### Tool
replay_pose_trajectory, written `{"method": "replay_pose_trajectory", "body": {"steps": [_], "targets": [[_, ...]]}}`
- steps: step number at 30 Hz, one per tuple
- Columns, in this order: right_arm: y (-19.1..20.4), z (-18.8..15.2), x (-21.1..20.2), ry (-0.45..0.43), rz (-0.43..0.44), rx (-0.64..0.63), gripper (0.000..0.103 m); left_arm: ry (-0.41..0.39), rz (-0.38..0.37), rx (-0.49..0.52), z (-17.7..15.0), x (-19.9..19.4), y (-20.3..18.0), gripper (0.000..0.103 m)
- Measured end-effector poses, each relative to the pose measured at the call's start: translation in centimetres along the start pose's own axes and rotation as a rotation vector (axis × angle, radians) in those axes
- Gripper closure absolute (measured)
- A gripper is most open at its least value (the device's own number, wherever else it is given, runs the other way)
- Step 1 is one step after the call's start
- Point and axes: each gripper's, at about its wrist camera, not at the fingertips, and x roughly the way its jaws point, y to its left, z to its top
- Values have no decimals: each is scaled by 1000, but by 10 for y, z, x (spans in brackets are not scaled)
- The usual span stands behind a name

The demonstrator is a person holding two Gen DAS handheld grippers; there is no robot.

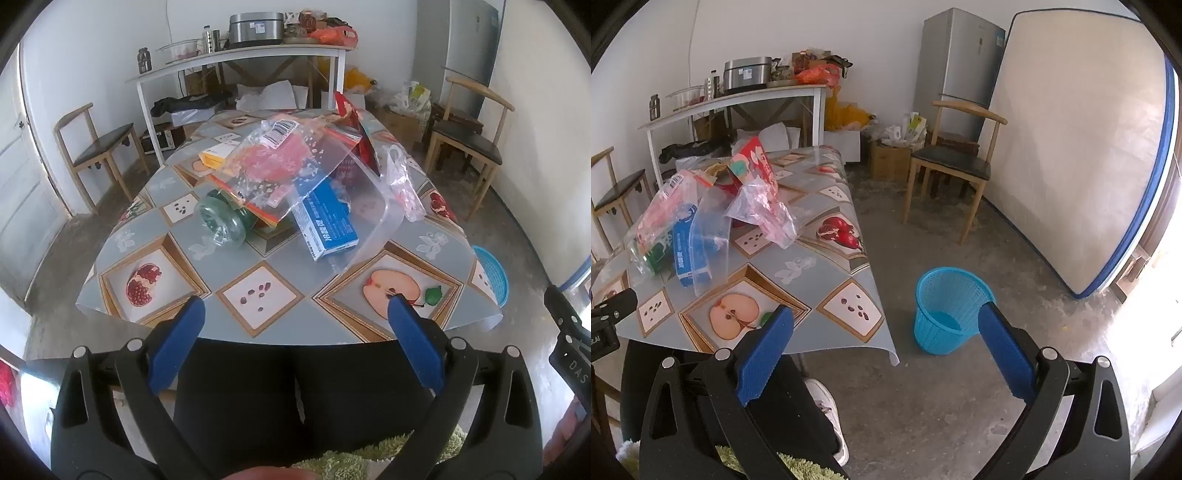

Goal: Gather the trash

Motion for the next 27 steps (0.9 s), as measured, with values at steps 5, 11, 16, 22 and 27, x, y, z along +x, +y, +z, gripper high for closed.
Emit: {"method": "replay_pose_trajectory", "body": {"steps": [5, 11, 16, 22, 27], "targets": [[0, 0, 2, -21, -5, -5, 6, -23, -11, -3, -1, -3, 2, 7], [-6, -4, -1, -11, -6, 9, 6, -24, -6, 11, 3, -2, -3, 7], [-1, 2, 4, 14, 2, 3, 6, -20, -6, 11, 2, 1, -1, 7], [3, 2, 4, 10, -3, -7, 6, -11, -8, 13, 3, 2, 2, 7], [4, 1, 5, 16, -3, -7, 6, -9, -9, 12, 5, 3, 2, 7]]}}
